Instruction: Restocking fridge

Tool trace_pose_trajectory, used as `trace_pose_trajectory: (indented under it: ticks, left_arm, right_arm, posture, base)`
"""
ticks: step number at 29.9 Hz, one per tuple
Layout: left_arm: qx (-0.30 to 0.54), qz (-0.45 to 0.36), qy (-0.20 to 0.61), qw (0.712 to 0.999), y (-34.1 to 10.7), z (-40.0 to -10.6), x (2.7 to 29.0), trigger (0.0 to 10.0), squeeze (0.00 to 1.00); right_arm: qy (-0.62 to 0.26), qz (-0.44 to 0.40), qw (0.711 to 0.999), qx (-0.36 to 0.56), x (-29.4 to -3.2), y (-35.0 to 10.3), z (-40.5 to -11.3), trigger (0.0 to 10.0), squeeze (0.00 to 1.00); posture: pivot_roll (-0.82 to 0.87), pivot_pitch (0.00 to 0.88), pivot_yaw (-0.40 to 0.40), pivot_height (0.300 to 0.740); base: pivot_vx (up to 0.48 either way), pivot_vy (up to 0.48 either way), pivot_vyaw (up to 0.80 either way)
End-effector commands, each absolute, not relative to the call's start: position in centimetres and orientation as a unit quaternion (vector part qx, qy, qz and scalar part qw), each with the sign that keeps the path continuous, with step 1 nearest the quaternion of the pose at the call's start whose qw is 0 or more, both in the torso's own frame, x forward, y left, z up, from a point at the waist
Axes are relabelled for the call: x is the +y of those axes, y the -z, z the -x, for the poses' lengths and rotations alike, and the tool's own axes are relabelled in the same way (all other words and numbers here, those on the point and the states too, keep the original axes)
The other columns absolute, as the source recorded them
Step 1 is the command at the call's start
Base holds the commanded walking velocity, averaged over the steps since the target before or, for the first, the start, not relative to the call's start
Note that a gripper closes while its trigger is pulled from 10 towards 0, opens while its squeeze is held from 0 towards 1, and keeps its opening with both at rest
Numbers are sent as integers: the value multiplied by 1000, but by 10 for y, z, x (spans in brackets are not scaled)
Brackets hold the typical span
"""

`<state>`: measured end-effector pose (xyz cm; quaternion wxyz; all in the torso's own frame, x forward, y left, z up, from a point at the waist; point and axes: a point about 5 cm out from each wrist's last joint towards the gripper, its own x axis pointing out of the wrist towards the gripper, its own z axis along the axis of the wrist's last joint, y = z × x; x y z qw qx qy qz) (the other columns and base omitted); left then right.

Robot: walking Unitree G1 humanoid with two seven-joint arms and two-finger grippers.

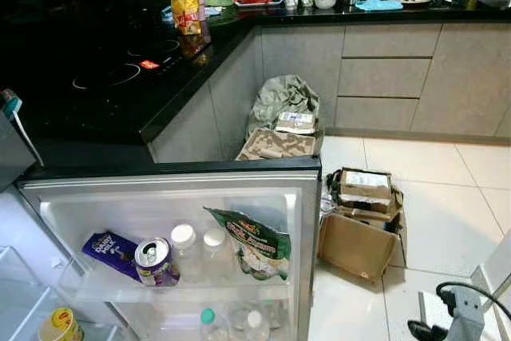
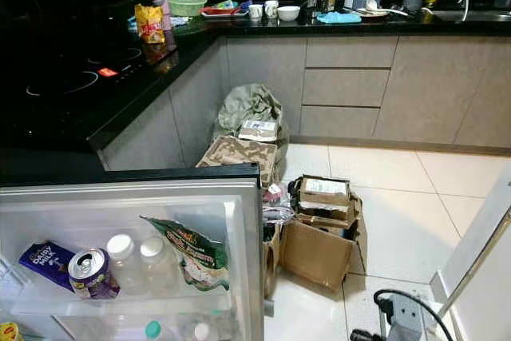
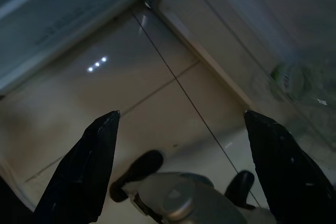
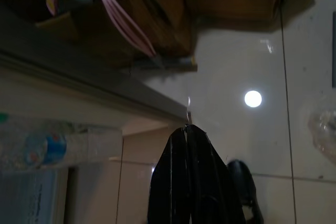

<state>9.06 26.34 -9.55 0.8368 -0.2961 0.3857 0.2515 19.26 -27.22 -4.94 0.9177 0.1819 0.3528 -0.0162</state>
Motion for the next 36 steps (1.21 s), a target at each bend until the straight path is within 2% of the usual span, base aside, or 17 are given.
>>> trace_pose_trajectory:
  ticks: [1, 5, 16, 24, 36]
  left_arm:
    - [390, 293, -244, 838, 96, -91, 260, 10000, 0]
    - [399, 290, -234, 838, 97, -96, 254, 10000, 0]
    - [403, 290, -236, 835, 98, -96, 253, 10000, 0]
    - [407, 290, -233, 834, 99, -95, 250, 10000, 0]
    - [409, 288, -229, 835, 99, -96, 249, 10000, 0]
  right_arm:
    - [23, -176, 908, 379, -267, 57, -185, 10000, 0]
    - [38, -150, 894, 421, -258, 70, -168, 10000, 0]
    - [51, -129, 870, 474, -251, 86, -138, 10000, 0]
    - [62, -72, 871, 482, -257, 87, -135, 10000, 0]
    - [42, -78, 877, 473, -253, 86, -138, 10000, 0]
  posture:
    - [-100, 0, 18, 740]
    - [-100, 0, 18, 740]
    - [-99, 0, 22, 740]
    - [-96, 0, 19, 740]
    - [-100, 0, 18, 740]
  base:
    - [0, 0, 0]
    - [0, 0, 0]
    - [-358, 0, 0]
    - [-402, 0, 0]
    - [-408, 0, 0]
